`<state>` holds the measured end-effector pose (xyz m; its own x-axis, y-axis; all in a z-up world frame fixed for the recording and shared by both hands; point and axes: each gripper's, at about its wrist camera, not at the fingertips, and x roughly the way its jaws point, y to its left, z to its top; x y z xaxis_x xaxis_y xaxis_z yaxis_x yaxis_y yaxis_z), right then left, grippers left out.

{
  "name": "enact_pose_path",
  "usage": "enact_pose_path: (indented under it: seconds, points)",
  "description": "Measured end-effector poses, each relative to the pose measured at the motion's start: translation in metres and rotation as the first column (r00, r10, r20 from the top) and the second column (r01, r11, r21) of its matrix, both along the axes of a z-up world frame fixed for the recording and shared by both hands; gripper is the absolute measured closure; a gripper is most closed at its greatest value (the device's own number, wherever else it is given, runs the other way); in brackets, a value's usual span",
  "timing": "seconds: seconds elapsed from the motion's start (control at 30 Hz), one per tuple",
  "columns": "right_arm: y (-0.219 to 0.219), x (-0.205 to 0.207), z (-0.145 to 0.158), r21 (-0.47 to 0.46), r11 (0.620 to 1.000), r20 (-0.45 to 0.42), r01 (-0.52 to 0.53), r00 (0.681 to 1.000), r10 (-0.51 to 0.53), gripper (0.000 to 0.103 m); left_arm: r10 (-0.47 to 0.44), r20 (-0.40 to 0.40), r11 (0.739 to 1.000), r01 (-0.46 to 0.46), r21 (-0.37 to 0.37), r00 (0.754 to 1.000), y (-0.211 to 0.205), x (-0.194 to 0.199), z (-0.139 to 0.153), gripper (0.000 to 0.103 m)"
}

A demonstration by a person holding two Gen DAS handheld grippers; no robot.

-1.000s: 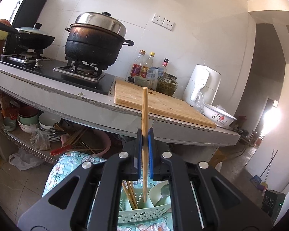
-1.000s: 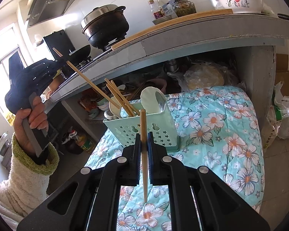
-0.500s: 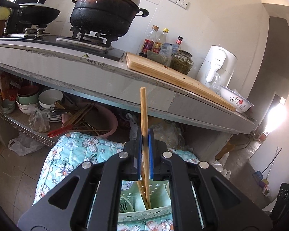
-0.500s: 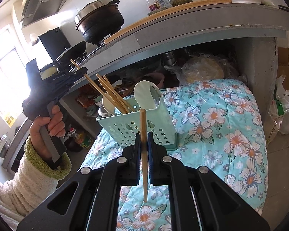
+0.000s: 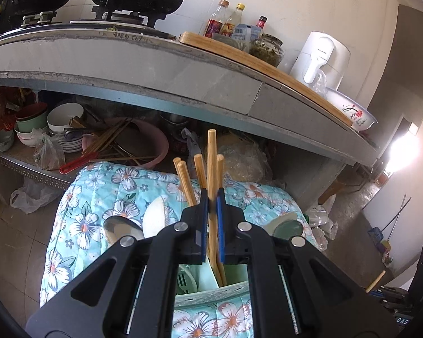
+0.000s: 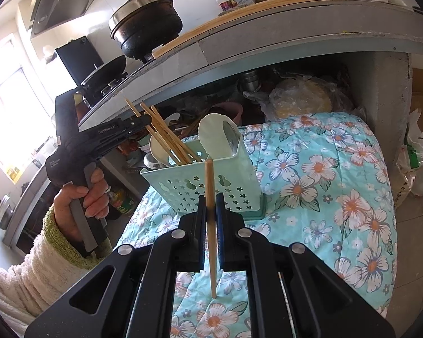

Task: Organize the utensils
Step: 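Lower the chopstick into the green holder and open the left tool while the right tool holds its chopstick above, then lower the held bamboo chopstick into the green holder with the right tool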

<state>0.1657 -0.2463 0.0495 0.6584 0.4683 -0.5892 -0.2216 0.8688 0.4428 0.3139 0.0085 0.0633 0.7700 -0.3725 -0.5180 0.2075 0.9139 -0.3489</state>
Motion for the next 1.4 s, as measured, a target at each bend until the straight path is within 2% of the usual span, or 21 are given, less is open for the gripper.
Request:
enact_pose_path:
  seconds: [0.33, 0.37, 0.47, 0.5, 0.67, 0.8, 0.97, 1.17, 1.33, 1.4]
  points:
    - [0.000, -0.005, 0.005, -0.010, 1.000, 0.009, 0.006, 1.000, -0.006, 0.096, -0.048, -0.061, 0.997, 0.051, 0.060, 0.997, -0.010, -0.004, -0.015, 0.097]
    - [0.000, -0.006, 0.006, -0.012, 1.000, 0.010, 0.007, 1.000, -0.007, 0.096, -0.054, -0.067, 0.997, 0.057, 0.058, 0.996, -0.009, -0.005, -0.016, 0.093]
    - [0.001, -0.008, 0.010, -0.018, 1.000, 0.019, 0.012, 1.000, -0.012, 0.096, -0.052, -0.053, 0.997, 0.055, 0.046, 0.997, -0.005, -0.015, -0.013, 0.069]
    - [0.001, -0.009, 0.012, -0.021, 1.000, 0.023, 0.014, 1.000, -0.014, 0.096, -0.054, -0.044, 0.997, 0.056, 0.046, 0.998, -0.004, -0.019, -0.012, 0.065]
    - [0.001, -0.012, 0.029, -0.038, 0.999, 0.062, 0.026, 0.998, -0.024, 0.096, -0.041, -0.011, 0.998, 0.041, 0.040, 0.999, 0.007, -0.045, -0.006, 0.054]
    - [0.005, -0.014, 0.059, -0.063, 0.998, 0.137, 0.031, 0.990, -0.022, 0.096, -0.006, 0.019, 0.999, 0.005, 0.049, 1.000, 0.022, -0.072, -0.005, 0.044]
    - [0.011, -0.010, 0.110, -0.086, 0.995, 0.272, 0.044, 0.962, -0.019, 0.096, 0.058, 0.041, 0.994, -0.062, 0.095, 0.997, 0.039, -0.111, -0.014, 0.034]
    - [0.037, 0.017, 0.154, -0.109, 0.993, 0.395, 0.038, 0.919, 0.008, 0.096, 0.110, -0.003, 0.985, -0.109, 0.133, 0.994, 0.059, -0.148, -0.039, 0.027]
    - [0.075, 0.042, 0.164, -0.214, 0.976, 0.504, 0.034, 0.860, 0.080, 0.096, 0.137, -0.029, 0.981, -0.132, 0.141, 0.990, 0.075, -0.170, -0.053, 0.024]
    - [0.093, 0.050, 0.159, -0.278, 0.959, 0.513, 0.044, 0.851, 0.110, 0.096, 0.147, -0.036, 0.979, -0.141, 0.148, 0.988, 0.080, -0.176, -0.055, 0.024]
